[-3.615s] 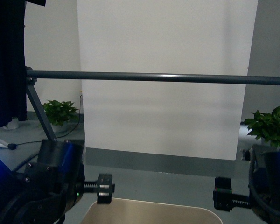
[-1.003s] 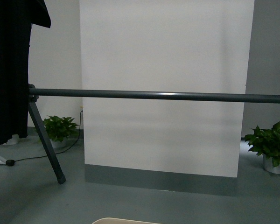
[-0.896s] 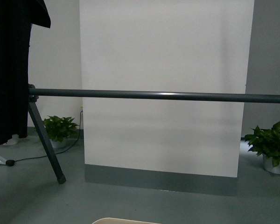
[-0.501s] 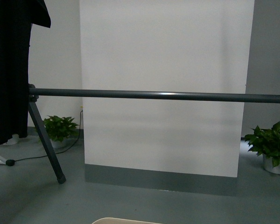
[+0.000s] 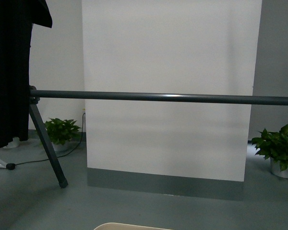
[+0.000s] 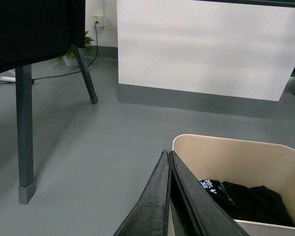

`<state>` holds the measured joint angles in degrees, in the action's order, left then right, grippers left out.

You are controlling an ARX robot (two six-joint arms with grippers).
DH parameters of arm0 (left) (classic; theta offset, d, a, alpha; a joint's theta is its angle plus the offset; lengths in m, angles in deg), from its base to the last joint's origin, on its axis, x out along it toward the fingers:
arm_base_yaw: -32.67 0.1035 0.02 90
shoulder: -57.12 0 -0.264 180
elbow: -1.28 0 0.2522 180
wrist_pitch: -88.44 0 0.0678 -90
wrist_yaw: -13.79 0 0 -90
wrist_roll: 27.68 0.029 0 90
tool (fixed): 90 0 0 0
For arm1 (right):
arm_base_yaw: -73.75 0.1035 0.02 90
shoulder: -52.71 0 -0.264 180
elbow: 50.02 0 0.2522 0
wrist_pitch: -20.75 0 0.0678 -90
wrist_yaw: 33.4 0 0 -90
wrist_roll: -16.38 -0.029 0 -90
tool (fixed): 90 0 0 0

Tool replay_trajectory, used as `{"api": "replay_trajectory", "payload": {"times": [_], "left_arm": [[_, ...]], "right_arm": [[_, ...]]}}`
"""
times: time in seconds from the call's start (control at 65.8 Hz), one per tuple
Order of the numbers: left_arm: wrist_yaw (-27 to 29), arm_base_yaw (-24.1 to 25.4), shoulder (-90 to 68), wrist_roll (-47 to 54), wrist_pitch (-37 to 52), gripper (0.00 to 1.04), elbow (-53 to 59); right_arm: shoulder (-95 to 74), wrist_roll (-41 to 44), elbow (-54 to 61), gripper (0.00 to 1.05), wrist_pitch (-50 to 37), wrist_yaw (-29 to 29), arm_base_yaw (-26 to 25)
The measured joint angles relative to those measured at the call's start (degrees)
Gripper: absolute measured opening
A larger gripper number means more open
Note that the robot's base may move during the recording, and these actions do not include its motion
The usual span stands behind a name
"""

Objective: Move hamper under clothes hanger

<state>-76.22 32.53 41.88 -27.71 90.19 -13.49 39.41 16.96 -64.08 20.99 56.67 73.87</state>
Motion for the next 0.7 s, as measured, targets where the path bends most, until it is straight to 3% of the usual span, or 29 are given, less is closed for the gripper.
{"api": "replay_trajectory", "payload": {"times": [0.258, 0.38, 0.486, 0.699], "left_arm": [[0.0, 0.0, 3.9, 0.0, -3.9, 0.03, 0.0], [0.0, 0.0, 5.8, 0.0, -5.9, 0.03, 0.0], [0.0, 0.0, 13.0, 0.0, -14.5, 0.03, 0.0], [0.0, 0.0, 15.0, 0.0, -15.4, 0.03, 0.0]], "right_arm": [[3.6, 0.0, 0.0, 0.02, 3.7, 0.0, 0.0], [11.2, 0.0, 0.0, 0.02, 12.9, -0.1, 0.0], [13.0, 0.0, 0.0, 0.02, 13.4, -0.1, 0.0], [13.0, 0.0, 0.0, 0.02, 13.4, -0.1, 0.0]]}}
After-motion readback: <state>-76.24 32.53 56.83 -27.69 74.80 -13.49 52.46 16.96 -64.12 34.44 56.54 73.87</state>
